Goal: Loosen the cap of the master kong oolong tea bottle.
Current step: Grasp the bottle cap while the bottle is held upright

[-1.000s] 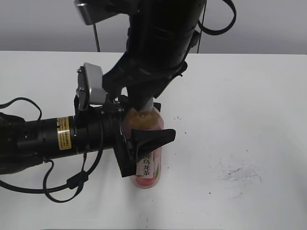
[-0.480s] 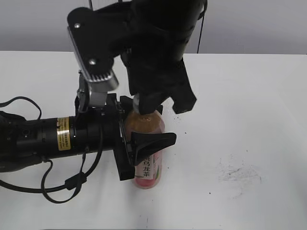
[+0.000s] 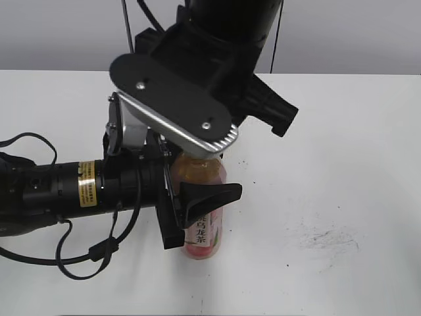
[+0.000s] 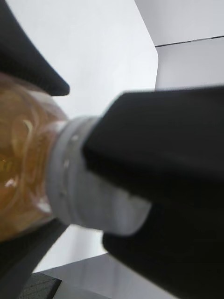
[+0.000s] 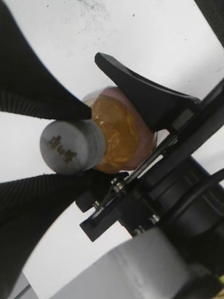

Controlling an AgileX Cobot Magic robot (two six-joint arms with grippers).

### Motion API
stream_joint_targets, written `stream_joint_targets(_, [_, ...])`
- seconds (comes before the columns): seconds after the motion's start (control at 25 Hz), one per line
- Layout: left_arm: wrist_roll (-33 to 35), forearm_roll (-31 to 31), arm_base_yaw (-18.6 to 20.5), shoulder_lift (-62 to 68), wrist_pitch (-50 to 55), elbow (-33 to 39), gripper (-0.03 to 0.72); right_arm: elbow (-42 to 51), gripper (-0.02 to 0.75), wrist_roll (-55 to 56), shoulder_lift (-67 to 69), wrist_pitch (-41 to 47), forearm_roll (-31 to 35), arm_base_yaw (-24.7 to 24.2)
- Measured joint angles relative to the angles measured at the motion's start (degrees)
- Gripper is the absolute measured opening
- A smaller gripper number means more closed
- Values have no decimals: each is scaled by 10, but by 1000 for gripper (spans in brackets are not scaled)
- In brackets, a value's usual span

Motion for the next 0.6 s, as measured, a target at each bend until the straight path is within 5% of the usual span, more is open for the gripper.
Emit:
stream_joint_targets(0.2, [1,2,0,0,-1,0,448,0,271,-16,0,2,4,0])
stream_joint_targets(0.4, [1,5,0,0,-2,0,448,-1,271,118,0,3,4,0])
stream_joint_targets(0.6, [1,16,-1,0,-4,0,448,-1,488,333,1,-5,6,0])
